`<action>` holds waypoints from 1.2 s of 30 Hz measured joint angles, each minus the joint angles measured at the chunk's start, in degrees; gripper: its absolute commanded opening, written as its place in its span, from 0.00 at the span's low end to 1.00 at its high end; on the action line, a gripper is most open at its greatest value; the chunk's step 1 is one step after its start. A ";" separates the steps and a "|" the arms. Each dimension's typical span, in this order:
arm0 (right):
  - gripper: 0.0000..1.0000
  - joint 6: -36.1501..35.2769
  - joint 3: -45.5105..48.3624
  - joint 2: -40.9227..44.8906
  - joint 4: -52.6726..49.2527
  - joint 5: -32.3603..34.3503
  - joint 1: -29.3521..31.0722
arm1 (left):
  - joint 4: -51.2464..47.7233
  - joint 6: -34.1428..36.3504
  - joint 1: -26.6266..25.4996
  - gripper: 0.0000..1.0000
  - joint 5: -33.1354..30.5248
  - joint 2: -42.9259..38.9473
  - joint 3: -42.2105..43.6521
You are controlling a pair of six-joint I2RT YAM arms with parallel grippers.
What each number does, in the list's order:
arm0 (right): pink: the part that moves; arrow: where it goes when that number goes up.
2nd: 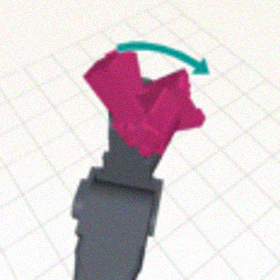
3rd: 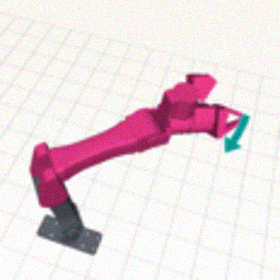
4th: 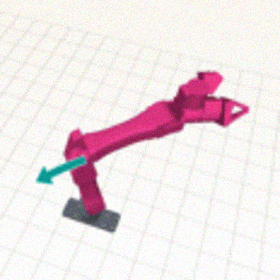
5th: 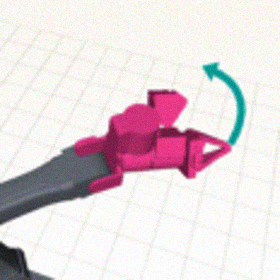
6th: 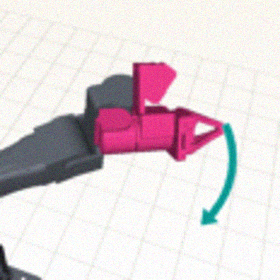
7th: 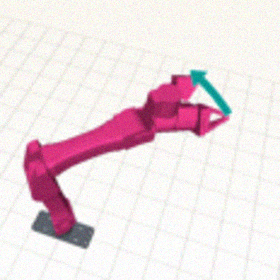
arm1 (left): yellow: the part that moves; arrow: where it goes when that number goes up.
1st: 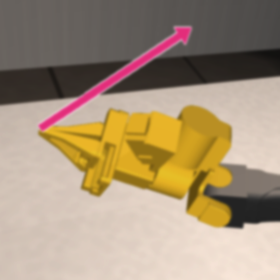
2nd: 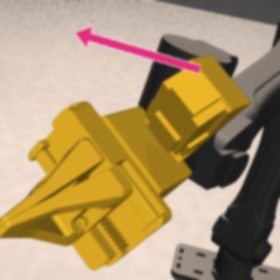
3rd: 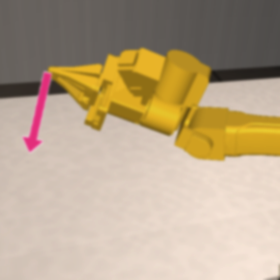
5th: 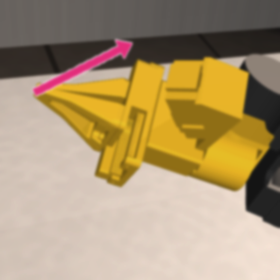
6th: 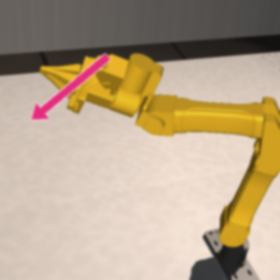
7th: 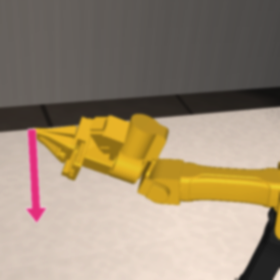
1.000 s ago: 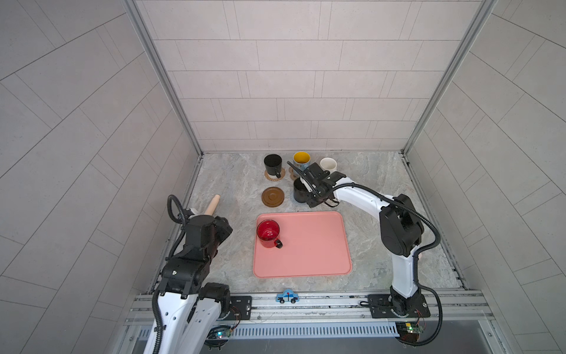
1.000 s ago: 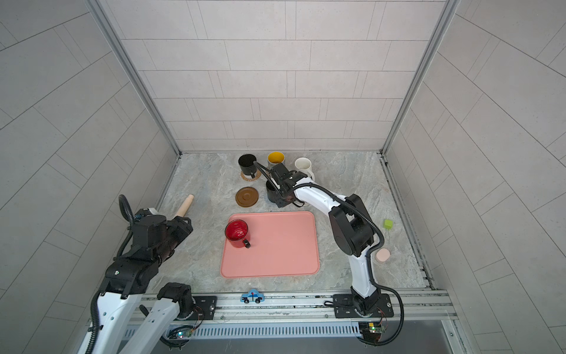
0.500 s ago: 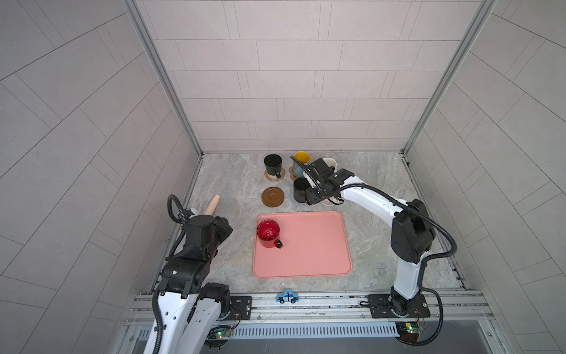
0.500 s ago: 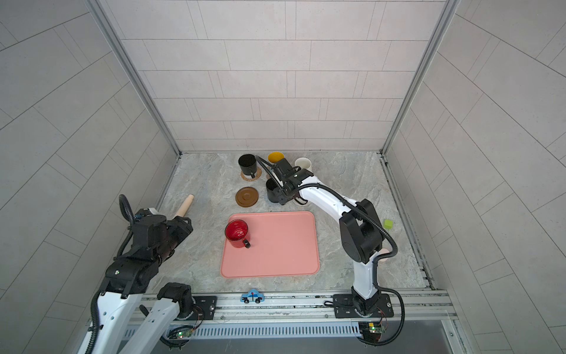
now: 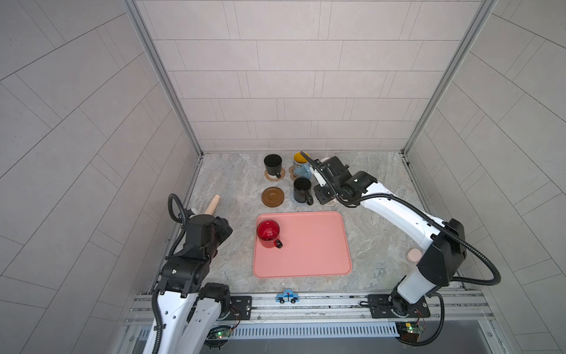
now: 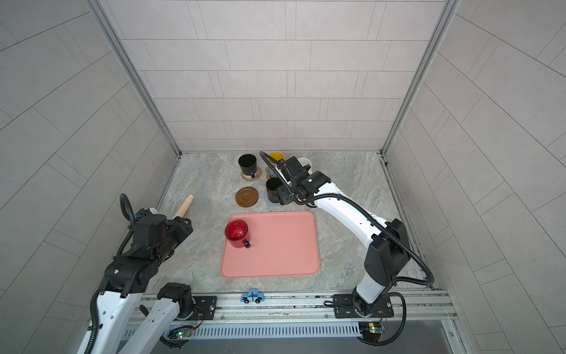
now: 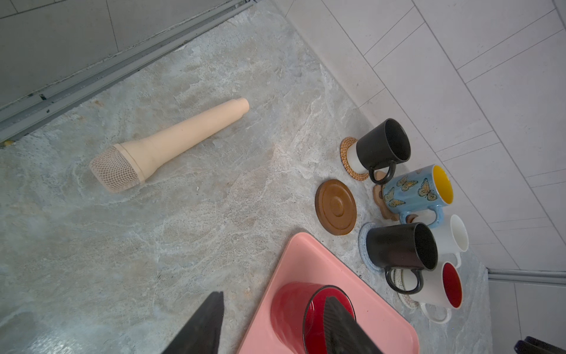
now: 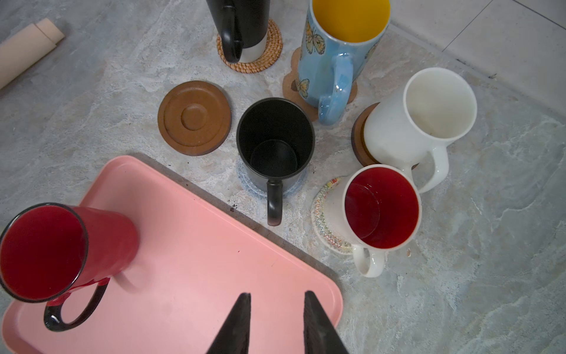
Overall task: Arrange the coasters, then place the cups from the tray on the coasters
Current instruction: 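Move the left gripper over the red mug while the right arm withdraws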
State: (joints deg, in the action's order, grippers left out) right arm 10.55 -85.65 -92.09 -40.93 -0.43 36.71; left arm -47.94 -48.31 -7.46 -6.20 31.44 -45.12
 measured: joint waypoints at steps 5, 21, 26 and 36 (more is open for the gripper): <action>0.34 0.85 4.52 4.63 0.22 0.85 0.85 | -3.26 0.11 -0.04 0.57 4.00 2.93 -3.21; 0.35 3.10 13.31 16.96 0.79 6.14 0.50 | -7.74 -16.57 -39.63 0.57 -2.47 14.71 -3.56; 0.35 3.48 15.91 19.87 0.68 7.30 0.24 | -4.63 -21.22 -45.79 0.57 -4.74 24.28 -3.61; 0.36 3.65 19.19 25.14 0.42 8.87 -0.28 | 0.09 -26.08 -47.10 0.57 -5.09 34.58 -5.42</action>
State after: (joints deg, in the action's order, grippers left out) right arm 14.20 -66.46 -66.96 -40.51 8.45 36.42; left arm -47.86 -74.39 -54.57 -11.29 66.02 -50.54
